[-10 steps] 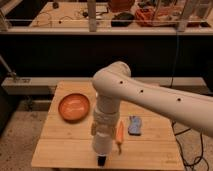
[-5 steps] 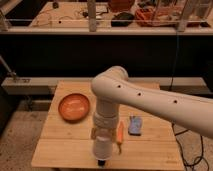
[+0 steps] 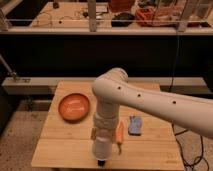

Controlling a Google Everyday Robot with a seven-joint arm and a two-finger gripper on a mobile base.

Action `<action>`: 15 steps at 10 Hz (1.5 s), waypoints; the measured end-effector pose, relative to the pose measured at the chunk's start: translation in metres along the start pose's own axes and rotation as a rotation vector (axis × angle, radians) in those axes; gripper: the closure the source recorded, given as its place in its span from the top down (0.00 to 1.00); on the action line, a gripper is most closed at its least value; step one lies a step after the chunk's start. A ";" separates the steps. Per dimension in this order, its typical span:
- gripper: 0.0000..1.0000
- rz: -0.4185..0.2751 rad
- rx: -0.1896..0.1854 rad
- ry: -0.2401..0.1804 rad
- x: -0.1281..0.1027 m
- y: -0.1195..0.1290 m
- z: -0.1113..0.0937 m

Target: Place the ceramic cup over the eraser

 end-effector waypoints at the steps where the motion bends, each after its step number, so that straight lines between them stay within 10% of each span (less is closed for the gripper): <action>1: 0.00 0.001 0.003 0.000 0.003 0.000 0.004; 15: 0.04 -0.026 -0.002 -0.008 0.008 -0.001 0.021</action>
